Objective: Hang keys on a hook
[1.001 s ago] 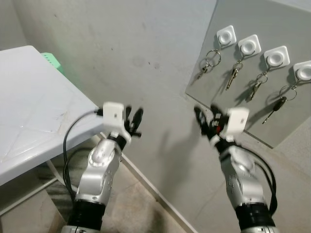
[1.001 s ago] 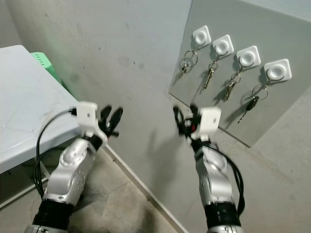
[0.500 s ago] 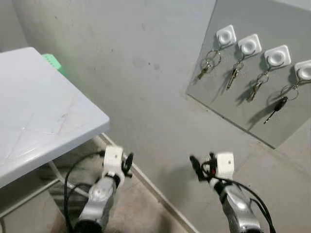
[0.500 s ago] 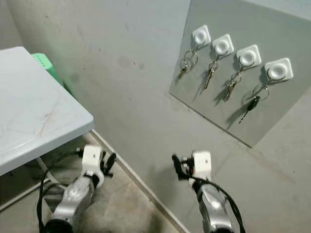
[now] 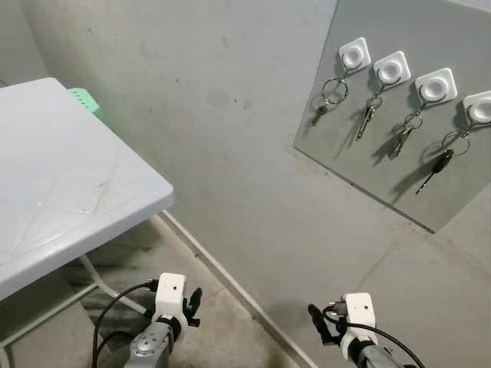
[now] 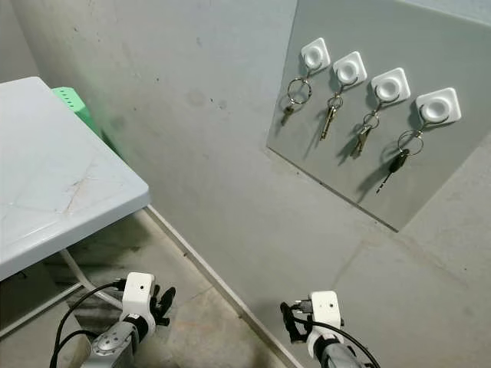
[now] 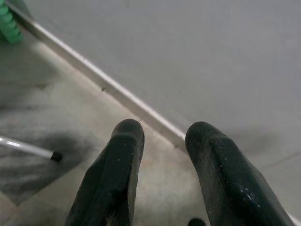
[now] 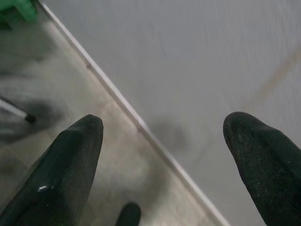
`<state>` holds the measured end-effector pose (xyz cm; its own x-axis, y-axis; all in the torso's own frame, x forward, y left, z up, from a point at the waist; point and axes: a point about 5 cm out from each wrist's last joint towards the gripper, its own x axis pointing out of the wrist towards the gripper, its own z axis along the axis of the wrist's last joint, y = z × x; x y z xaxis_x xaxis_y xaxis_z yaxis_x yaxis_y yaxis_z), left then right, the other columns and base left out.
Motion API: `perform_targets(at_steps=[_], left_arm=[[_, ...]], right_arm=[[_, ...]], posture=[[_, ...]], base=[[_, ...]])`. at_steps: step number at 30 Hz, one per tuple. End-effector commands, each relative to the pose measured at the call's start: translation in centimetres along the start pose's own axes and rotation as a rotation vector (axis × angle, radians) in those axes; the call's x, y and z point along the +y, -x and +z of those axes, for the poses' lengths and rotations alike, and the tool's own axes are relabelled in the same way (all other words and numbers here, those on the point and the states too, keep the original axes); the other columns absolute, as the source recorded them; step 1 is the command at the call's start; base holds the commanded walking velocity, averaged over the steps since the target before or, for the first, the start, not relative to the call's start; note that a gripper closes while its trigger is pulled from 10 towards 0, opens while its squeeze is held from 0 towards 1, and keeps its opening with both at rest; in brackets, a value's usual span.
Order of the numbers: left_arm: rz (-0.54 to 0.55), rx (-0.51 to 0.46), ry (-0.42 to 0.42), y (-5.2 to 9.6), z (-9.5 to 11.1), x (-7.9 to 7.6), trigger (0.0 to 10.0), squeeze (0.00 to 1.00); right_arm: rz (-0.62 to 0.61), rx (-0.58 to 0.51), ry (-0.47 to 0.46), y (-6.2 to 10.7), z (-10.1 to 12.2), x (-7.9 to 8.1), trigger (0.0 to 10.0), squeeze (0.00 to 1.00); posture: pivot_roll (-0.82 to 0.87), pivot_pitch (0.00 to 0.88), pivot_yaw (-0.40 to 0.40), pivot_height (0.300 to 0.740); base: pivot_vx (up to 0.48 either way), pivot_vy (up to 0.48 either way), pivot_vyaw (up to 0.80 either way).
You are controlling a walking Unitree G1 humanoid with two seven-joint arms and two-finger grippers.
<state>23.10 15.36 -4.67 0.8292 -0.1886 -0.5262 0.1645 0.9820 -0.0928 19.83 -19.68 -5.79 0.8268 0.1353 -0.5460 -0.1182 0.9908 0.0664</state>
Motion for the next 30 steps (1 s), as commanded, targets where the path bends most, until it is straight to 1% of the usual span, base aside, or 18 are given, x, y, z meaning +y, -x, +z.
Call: perform_targets(at_steps=[1, 3, 5, 7, 10, 15, 19, 23, 25, 30], left_arm=[[-0.002, 0.011, -0.012, 0.0, -0.1, 0.0, 10.0, 0.00], [0.008, 0.037, -0.001, 0.2, -0.7, 0.4, 10.0, 0.00], [0.013, 0.051, -0.005, 0.4, -1.0, 0.6, 10.0, 0.00], [0.022, 0.077, 0.017, 0.7, -1.5, 0.9, 10.0, 0.00], [0.031, 0.107, 0.020, 0.9, -2.1, 1.1, 10.0, 0.00], [0.050, 0.166, 0.036, 1.6, -3.5, 1.4, 10.0, 0.00], [0.060, 0.181, 0.044, 1.8, -3.9, 1.5, 10.0, 0.00], [0.078, 0.185, 0.079, 2.0, -4.2, 1.5, 10.0, 0.00], [0.091, 0.192, 0.113, 2.1, -4.4, 1.6, 10.0, 0.00], [0.099, 0.211, 0.118, 2.3, -4.9, 1.4, 10.0, 0.00]], right_arm=[[-0.031, 0.025, -0.008, 0.5, -0.6, -0.7, 10.0, 0.00], [-0.046, 0.055, -0.014, 0.8, -1.3, -0.8, 10.0, 0.00], [-0.057, 0.060, -0.020, 0.9, -1.5, -0.9, 10.0, 0.00], [-0.069, 0.083, -0.033, 1.2, -2.1, -1.0, 10.0, 0.00], [-0.073, 0.112, -0.034, 1.5, -2.7, -1.0, 10.0, 0.00], [-0.101, 0.180, -0.049, 2.6, -4.5, -1.2, 10.0, 0.00], [-0.108, 0.224, -0.046, 3.3, -5.5, -1.3, 10.0, 0.00], [-0.115, 0.280, -0.040, 4.4, -6.9, -1.4, 10.0, 0.00], [-0.126, 0.299, -0.044, 4.6, -7.2, -1.5, 10.0, 0.00], [-0.137, 0.305, -0.067, 4.8, -7.5, -1.4, 10.0, 0.00]], posture=[[0.12, 0.000, -0.086, 0.740], [0.12, 0.000, -0.083, 0.740], [0.12, 0.000, -0.083, 0.740], [0.11, 0.000, -0.078, 0.740], [0.11, 0.000, -0.077, 0.740], [0.10, 0.000, -0.068, 0.740], [0.10, 0.000, -0.068, 0.740], [0.10, 0.000, -0.066, 0.740], [0.10, 0.000, -0.064, 0.740], [0.09, 0.000, -0.054, 0.740]], base=[[0.000, 0.000, 0.00], [0.000, 0.000, 0.00], [0.000, 0.000, 0.00], [0.000, 0.000, 0.00], [0.000, 0.000, 0.00], [0.000, 0.000, 0.00], [0.000, 0.000, 0.00], [0.000, 0.000, 0.00], [0.000, 0.000, 0.00], [0.000, 0.000, 0.00]])
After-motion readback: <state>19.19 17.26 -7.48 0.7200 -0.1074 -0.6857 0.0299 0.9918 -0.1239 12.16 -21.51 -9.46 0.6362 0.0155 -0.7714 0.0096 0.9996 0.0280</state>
